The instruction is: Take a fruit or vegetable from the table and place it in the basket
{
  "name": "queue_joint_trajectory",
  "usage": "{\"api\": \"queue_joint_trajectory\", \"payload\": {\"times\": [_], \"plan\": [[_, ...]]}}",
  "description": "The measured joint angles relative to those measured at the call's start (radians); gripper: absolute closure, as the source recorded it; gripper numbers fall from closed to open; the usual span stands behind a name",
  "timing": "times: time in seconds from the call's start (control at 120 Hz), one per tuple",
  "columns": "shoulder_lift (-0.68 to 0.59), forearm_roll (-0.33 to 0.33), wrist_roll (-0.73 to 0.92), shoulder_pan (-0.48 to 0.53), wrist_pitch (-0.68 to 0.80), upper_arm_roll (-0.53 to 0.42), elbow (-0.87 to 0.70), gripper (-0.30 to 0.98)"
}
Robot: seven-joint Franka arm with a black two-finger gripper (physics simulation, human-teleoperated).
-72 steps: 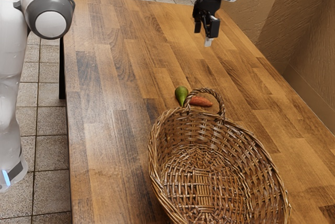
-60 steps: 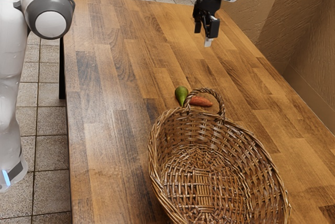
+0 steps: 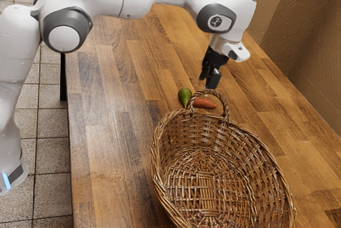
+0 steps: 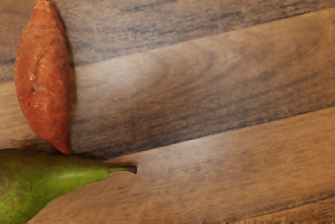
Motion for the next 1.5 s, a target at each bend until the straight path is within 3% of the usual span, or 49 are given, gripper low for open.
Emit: {"api": "queue_joint_trajectory", "payload": {"times": [0.15, 0.383, 0.95, 1.5], "plan": [[-0.026, 0.019, 0.065, 0.000, 0.071, 0.007, -0.115, 0.00], [-0.006, 0.025, 0.146, 0.001, 0.175, 0.002, -0.163, 0.00], [0.042, 0.024, 0.291, 0.132, 0.229, 0.015, -0.111, 0.00], [0.218, 0.012, 0.363, 0.128, 0.234, -0.012, 0.052, 0.01]]}}
